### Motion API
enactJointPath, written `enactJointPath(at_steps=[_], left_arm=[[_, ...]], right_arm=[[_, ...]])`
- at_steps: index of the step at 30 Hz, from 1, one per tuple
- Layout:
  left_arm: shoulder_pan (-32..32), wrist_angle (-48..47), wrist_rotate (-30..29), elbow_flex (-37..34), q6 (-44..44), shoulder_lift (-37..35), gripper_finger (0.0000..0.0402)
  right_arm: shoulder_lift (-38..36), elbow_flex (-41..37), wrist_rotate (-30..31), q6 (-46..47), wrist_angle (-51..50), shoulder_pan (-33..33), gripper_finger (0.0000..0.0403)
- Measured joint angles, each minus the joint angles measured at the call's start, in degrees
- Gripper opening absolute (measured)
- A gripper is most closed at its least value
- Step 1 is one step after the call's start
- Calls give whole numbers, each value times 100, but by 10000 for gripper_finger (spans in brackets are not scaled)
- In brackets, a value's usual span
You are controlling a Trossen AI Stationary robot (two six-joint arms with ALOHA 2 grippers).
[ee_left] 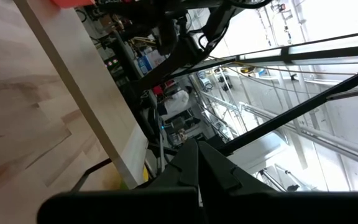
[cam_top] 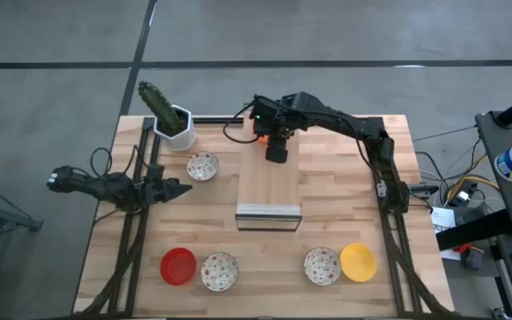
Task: Pick & Place Mini bowls
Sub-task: Stack the yellow bowl on the light orange bowl on the shelf
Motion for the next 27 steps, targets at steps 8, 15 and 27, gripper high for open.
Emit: enactJointPath(at_steps=[8, 15, 27], left_arm=[[0, 2, 2, 0, -4, -1, 0], [0, 3, 2, 0, -7, -1, 0], [0, 3, 4, 0, -9, -1, 0]], right_arm=[[-416, 2, -127, 397, -389, 29, 128], [-768, -49, -1260, 973, -724, 77, 120], [-1793, -1072, -1541, 1218, -774, 814, 116]])
